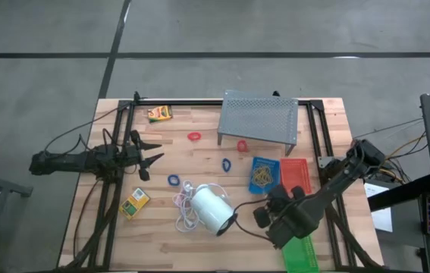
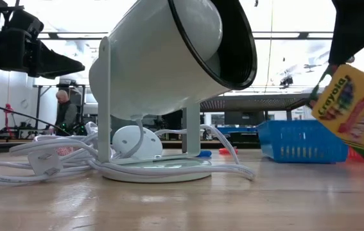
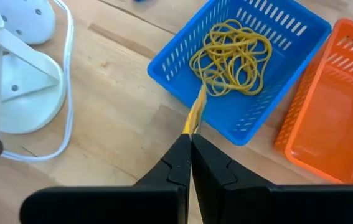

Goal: Pick & Place Office Desk Supplies
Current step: Put the yellow box of crayons into the orange bin

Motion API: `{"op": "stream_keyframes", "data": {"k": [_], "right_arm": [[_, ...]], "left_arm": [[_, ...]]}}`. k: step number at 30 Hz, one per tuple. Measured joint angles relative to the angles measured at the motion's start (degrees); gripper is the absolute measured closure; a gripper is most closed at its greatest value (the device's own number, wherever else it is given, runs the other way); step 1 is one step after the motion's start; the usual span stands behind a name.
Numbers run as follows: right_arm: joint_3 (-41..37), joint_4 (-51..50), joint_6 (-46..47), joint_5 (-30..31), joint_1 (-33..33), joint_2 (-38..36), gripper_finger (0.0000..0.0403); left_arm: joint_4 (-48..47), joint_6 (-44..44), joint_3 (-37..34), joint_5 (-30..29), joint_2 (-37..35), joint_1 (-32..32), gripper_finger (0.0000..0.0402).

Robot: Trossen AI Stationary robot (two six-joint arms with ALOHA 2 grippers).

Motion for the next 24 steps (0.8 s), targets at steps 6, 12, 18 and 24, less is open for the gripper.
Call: {"op": "stream_keyframes", "data": {"k": [6, 12, 18, 24], "right_arm": [[0.0, 0.01, -0.25, -1.24, 0.02, -0.83, 0.0395], [0.0, -1.38, -0.03, -2.53, 0.31, -1.18, 0.0395], [0.09, -2.64, -0.01, -2.67, 0.41, -2.78, 0.0395], [0.09, -2.59, 1.45, -2.91, 0.55, -4.2, 0.0395]], "left_arm": [[0.0, 0.0, 0.0, 0.0, 0.0, 0.0, 0.0242], [0.0, 0.0, 0.02, 0.0, 0.0, 0.0, 0.0242], [0.0, 0.0, 0.0, 0.01, 0.0, 0.0, 0.0243], [0.0, 0.0, 0.01, 0.01, 0.02, 0.0, 0.0243]]}}
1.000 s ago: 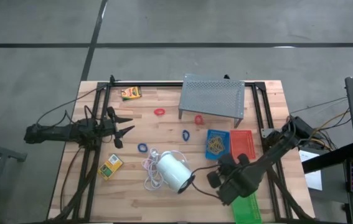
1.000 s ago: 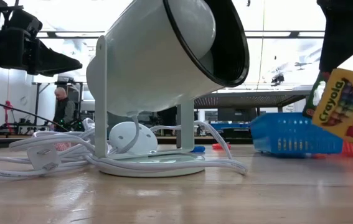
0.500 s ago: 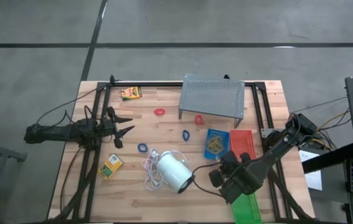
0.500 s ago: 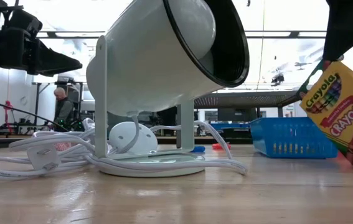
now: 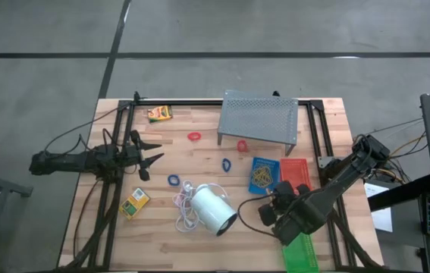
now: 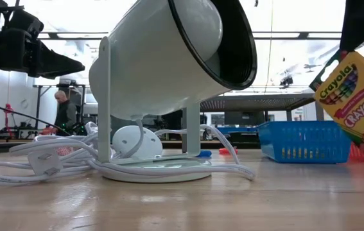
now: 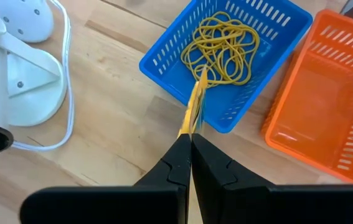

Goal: Pick & Place Office Desk Supplies
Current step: Put the yellow box of crayons into the orange bin

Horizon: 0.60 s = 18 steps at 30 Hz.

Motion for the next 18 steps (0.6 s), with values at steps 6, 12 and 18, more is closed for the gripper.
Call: {"op": "stream_keyframes", "data": {"k": [6, 12, 18], "right_arm": [[0.0, 0.06, 0.13, -1.02, 0.15, 0.02, 0.0395], [0.61, -0.84, 0.28, -1.22, 0.26, 0.02, 0.0395], [3.22, -4.24, 0.44, -2.48, 0.52, -1.54, 0.0395]], "left_arm": [[-0.02, 0.0, -0.01, 0.01, 0.0, 0.0, 0.0243], [-0.01, 0.0, -0.01, 0.01, 0.0, 0.0, 0.0243], [-0.02, 0.0, -0.01, -0.02, 0.0, 0.0, 0.0243]]}}
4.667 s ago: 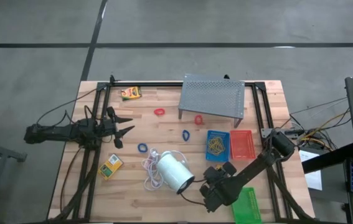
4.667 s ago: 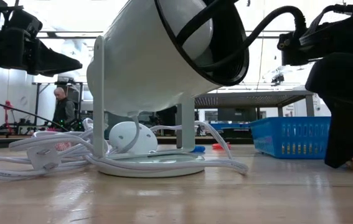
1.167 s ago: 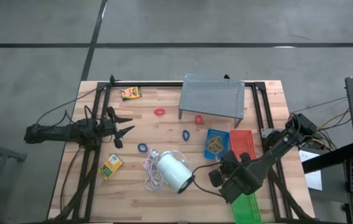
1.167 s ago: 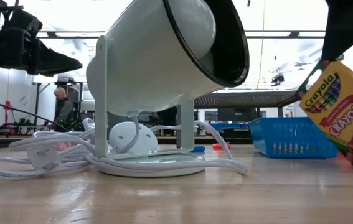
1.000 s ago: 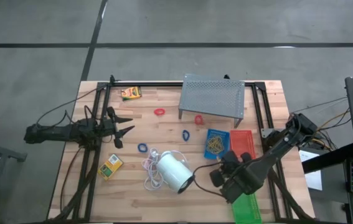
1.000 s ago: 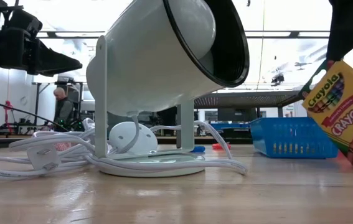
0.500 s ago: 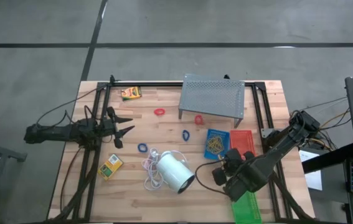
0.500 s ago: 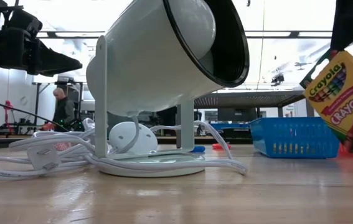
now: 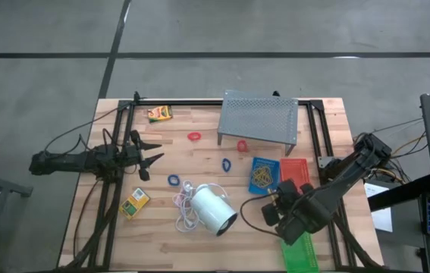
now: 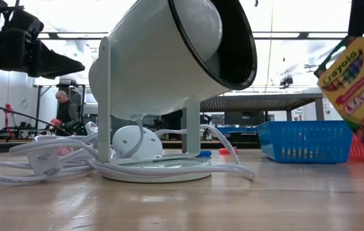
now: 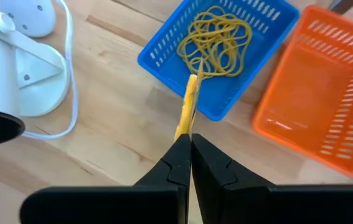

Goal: Pick & Place Office Desk Supplies
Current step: Put the yellow box of crayons into the orange bin

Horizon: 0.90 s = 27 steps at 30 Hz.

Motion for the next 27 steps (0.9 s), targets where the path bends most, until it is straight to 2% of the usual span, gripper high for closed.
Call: {"op": "stream_keyframes", "data": {"k": [9, 16, 27], "right_arm": [[0.63, -9.18, 4.32, -3.17, 0.05, -5.1, 0.0395], [0.17, -9.86, 4.07, -3.1, 0.09, -9.91, 0.0395], [-7.88, -9.88, 7.68, -3.08, 0.04, -17.09, 0.0395]], "left_arm": [[0.02, 0.0, 0.02, 0.03, 0.0, 0.0, 0.0242], [-0.01, 0.0, 0.01, 0.02, 0.0, 0.0, 0.0242], [0.0, 0.0, 0.02, 0.03, 0.0, 0.0, 0.0242]]}}
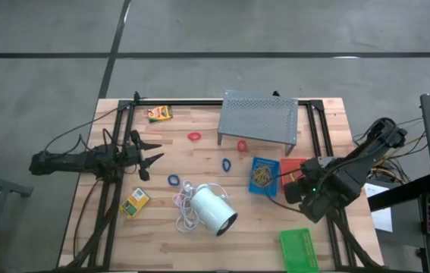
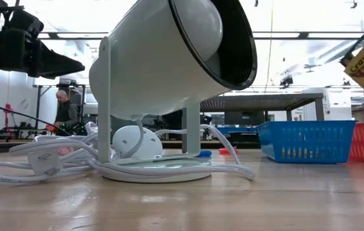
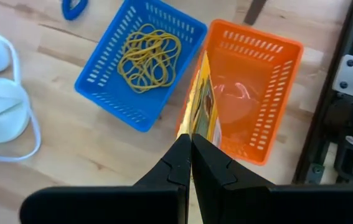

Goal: Pick & Place Office Desk Supplies
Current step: Put the yellow box of crayons into the orange bin

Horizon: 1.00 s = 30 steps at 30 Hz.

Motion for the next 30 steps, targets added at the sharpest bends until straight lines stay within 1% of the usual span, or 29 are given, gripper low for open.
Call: {"op": "stream_keyframes", "data": {"k": [10, 20, 25, 30], "right_arm": [[-8.62, 0.01, 3.3, 0.32, -0.33, -8.23, 0.0395], [-15.85, 0.02, 2.79, 0.57, -4.04, -15.28, 0.0395], [-17.62, 0.01, 2.79, 0.17, -4.79, -16.6, 0.0395], [-17.83, 0.14, 2.8, -0.6, -4.79, -15.94, 0.0395]], "left_arm": [[0.01, 0.0, -0.02, -0.02, -0.02, 0.0, 0.0242], [0.0, 0.0, -0.01, 0.0, -0.01, 0.0, 0.0242], [0.02, 0.0, -0.01, -0.02, 0.0, 0.0, 0.0242], [0.02, 0.0, 0.0, -0.02, 0.0, 0.0, 0.0242]]}}
